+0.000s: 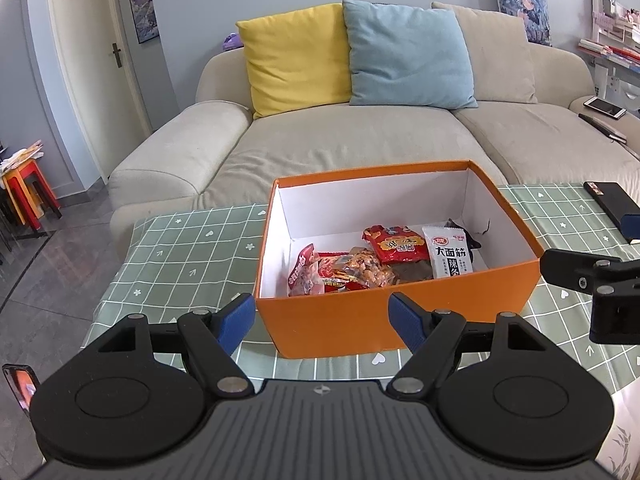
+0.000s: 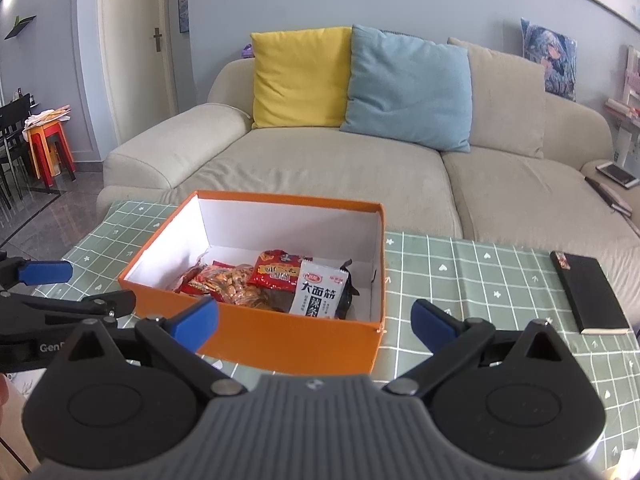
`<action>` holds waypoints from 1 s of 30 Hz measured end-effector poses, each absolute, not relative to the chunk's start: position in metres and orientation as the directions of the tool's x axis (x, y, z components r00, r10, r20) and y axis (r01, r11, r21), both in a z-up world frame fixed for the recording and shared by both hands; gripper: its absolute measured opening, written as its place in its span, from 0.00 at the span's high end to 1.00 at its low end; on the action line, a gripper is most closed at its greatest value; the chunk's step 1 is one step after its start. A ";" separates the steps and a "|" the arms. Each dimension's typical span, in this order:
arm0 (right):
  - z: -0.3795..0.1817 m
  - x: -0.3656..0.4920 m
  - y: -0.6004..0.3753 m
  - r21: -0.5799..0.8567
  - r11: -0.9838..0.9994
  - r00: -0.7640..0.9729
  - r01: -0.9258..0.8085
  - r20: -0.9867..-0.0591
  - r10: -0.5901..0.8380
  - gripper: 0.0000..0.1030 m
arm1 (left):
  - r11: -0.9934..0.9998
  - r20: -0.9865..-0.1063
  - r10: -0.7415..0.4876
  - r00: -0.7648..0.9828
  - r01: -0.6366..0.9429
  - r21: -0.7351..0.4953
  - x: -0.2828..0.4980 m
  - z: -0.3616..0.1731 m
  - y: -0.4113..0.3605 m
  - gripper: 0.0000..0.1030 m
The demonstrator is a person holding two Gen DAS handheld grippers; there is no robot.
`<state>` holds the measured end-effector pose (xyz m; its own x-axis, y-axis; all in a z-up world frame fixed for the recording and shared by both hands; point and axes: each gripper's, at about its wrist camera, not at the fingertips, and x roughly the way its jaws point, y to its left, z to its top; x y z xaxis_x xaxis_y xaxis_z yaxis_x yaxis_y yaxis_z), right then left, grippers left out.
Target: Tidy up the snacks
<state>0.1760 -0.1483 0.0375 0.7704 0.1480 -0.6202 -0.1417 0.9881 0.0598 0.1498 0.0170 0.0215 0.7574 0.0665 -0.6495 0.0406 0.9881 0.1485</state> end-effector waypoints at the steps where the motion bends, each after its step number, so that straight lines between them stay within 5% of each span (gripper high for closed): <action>1: 0.037 0.176 -0.149 0.062 0.988 0.769 -0.140 -0.622 0.149 0.04 | 0.988 -0.651 0.067 0.756 0.041 0.148 0.151 0.021 0.017 0.14; 30: 0.035 0.173 -0.151 0.066 0.985 0.768 -0.160 -0.618 0.167 0.04 | 0.985 -0.657 0.066 0.751 0.055 0.161 0.153 0.019 0.008 0.14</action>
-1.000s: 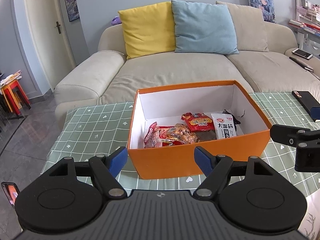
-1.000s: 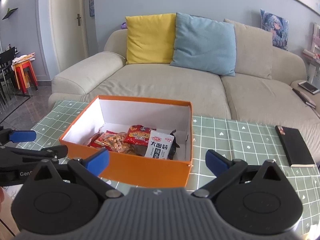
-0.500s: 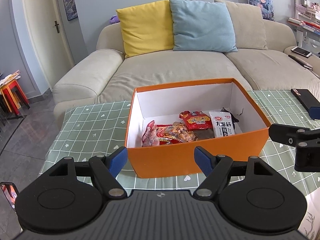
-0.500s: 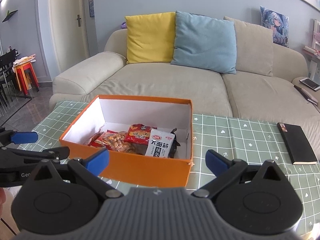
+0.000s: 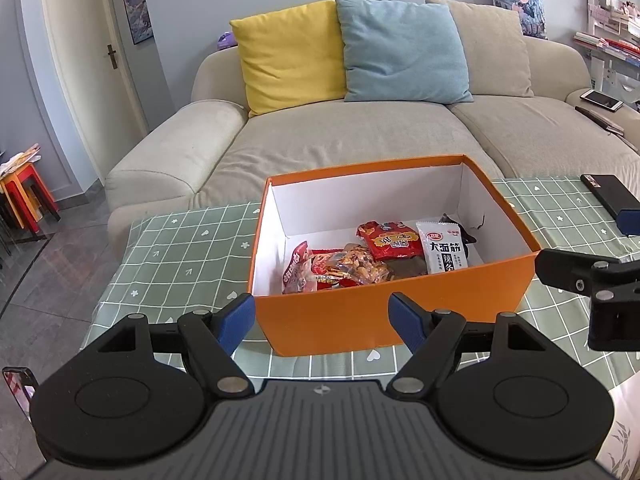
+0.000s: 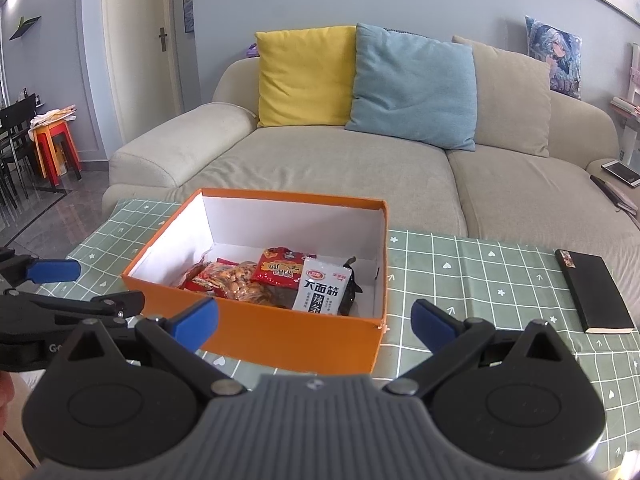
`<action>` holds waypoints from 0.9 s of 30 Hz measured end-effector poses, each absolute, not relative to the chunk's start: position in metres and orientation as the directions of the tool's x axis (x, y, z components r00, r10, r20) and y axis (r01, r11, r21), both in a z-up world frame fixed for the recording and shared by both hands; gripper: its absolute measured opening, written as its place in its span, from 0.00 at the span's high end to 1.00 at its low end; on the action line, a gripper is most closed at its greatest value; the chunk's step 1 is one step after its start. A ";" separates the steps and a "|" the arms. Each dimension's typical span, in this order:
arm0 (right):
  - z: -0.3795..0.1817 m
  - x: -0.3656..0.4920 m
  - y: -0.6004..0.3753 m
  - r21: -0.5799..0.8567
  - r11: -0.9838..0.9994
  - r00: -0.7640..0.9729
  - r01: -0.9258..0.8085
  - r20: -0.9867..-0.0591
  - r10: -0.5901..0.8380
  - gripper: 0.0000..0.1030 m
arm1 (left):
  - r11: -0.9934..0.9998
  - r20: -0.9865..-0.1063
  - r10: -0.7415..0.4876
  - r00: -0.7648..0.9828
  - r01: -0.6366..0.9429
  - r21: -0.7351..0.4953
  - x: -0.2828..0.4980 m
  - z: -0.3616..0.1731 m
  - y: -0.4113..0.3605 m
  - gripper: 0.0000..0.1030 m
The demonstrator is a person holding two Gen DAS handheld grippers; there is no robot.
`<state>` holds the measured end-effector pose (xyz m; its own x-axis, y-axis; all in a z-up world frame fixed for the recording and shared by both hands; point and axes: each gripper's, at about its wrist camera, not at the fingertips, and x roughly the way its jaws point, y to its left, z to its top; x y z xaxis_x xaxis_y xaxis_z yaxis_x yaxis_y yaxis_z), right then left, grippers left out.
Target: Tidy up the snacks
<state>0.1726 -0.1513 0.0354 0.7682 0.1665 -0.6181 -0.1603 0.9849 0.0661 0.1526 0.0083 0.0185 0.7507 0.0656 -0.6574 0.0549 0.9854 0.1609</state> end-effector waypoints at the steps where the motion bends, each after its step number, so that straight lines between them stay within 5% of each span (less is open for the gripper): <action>1: 0.036 0.173 -0.151 0.065 0.985 0.768 -0.161 -0.619 0.166 0.04 | 0.985 -0.657 0.064 0.751 0.056 0.161 0.152 0.019 0.009 0.14; 27: 0.036 0.174 -0.153 0.066 0.984 0.761 -0.166 -0.626 0.171 0.04 | 0.985 -0.652 0.062 0.755 0.058 0.161 0.152 0.023 0.010 0.14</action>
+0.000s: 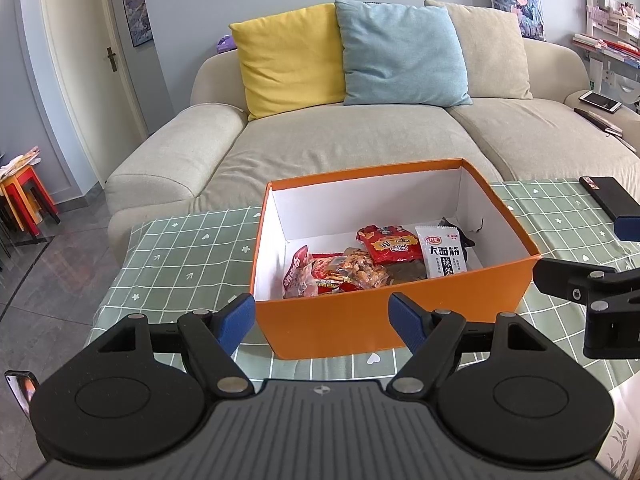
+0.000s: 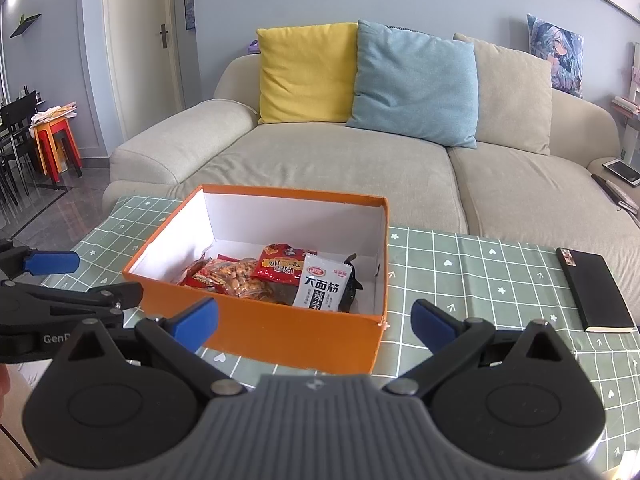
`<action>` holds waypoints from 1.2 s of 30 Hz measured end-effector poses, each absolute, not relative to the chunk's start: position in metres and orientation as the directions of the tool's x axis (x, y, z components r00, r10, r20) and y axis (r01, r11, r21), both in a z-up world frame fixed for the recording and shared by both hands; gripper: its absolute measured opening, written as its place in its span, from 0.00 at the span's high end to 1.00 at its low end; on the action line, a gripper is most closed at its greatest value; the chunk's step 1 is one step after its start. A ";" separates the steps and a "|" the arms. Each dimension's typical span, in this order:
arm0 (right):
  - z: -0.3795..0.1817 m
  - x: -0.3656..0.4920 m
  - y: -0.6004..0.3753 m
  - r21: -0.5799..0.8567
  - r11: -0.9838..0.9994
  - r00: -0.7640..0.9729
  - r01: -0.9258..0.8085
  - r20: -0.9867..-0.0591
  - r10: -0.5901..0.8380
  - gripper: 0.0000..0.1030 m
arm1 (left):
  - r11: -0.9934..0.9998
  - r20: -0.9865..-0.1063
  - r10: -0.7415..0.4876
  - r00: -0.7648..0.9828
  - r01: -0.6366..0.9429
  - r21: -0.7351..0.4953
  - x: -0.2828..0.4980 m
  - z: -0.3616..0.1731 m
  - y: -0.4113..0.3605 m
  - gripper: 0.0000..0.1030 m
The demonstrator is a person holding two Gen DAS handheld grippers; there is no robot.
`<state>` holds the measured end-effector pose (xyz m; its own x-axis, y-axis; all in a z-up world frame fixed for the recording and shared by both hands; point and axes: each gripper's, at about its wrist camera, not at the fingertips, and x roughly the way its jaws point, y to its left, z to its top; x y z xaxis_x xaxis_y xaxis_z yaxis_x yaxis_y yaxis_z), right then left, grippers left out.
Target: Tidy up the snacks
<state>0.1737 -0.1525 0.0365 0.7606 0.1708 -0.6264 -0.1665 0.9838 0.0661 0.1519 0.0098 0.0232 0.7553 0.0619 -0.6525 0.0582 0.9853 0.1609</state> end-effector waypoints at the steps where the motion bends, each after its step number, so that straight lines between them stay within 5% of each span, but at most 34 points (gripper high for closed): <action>1: 0.036 0.174 -0.153 0.066 0.984 0.761 -0.167 -0.626 0.171 0.04 | 0.986 -0.653 0.060 0.755 0.059 0.159 0.152 0.023 0.010 0.14; 36: 0.035 0.168 -0.154 0.063 0.982 0.761 -0.178 -0.624 0.178 0.04 | 0.988 -0.647 0.057 0.760 0.051 0.147 0.145 0.030 0.011 0.14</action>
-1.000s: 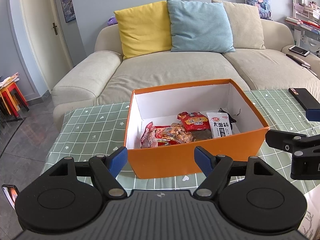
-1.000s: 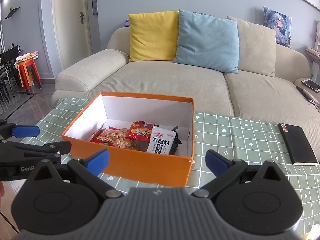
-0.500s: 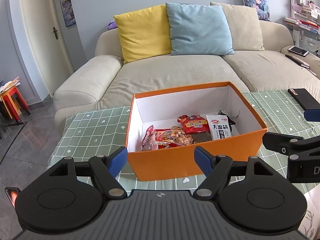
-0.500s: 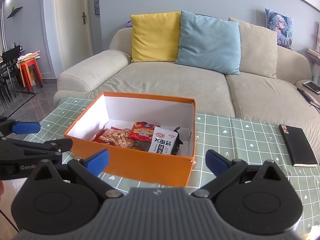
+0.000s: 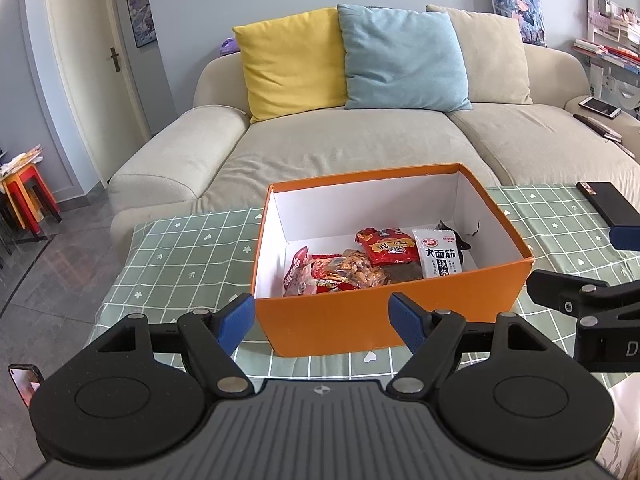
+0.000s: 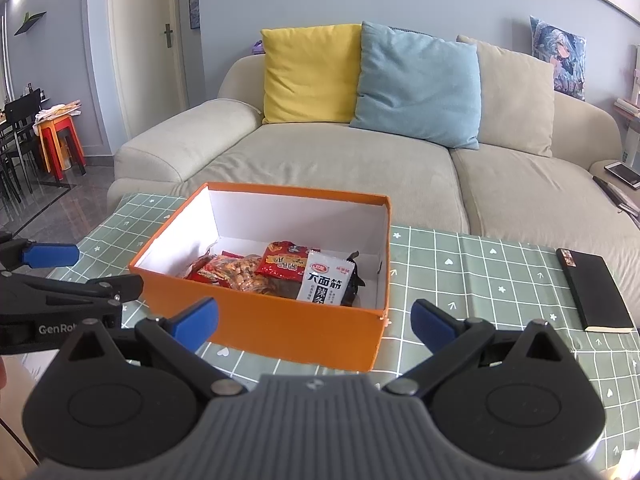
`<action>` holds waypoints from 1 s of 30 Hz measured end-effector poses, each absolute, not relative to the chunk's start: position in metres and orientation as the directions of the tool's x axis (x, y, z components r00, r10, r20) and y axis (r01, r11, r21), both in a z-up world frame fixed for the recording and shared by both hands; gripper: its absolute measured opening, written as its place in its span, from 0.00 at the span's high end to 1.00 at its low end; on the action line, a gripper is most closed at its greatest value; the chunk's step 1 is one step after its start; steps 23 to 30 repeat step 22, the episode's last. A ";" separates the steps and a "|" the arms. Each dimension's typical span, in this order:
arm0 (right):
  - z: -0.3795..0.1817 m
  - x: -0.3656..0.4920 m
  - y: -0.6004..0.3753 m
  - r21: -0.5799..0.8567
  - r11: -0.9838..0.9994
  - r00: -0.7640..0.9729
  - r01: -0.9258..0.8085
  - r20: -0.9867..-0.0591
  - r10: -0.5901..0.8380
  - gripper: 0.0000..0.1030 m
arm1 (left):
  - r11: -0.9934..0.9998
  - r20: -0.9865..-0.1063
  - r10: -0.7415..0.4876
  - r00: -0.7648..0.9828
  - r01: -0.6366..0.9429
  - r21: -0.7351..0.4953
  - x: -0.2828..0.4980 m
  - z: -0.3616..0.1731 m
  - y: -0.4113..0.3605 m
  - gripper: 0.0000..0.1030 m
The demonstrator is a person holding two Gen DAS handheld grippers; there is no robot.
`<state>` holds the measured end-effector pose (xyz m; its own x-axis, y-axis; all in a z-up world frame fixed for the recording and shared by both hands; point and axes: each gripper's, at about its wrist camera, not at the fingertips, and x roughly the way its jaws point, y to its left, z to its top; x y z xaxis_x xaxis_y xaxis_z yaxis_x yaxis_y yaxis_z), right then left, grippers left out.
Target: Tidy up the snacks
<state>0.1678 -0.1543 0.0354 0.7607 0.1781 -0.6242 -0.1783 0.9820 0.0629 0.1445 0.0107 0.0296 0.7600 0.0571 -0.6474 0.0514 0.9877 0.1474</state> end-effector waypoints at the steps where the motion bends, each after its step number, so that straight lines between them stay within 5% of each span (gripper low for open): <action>1: 0.035 0.168 -0.154 0.063 0.982 0.761 -0.178 -0.624 0.179 0.04 | 0.988 -0.646 0.057 0.761 0.051 0.147 0.144 0.030 0.011 0.14; 30: 0.040 0.162 -0.155 0.057 0.981 0.766 -0.188 -0.616 0.183 0.04 | 0.986 -0.622 0.060 0.781 0.052 0.160 0.135 0.036 0.008 0.13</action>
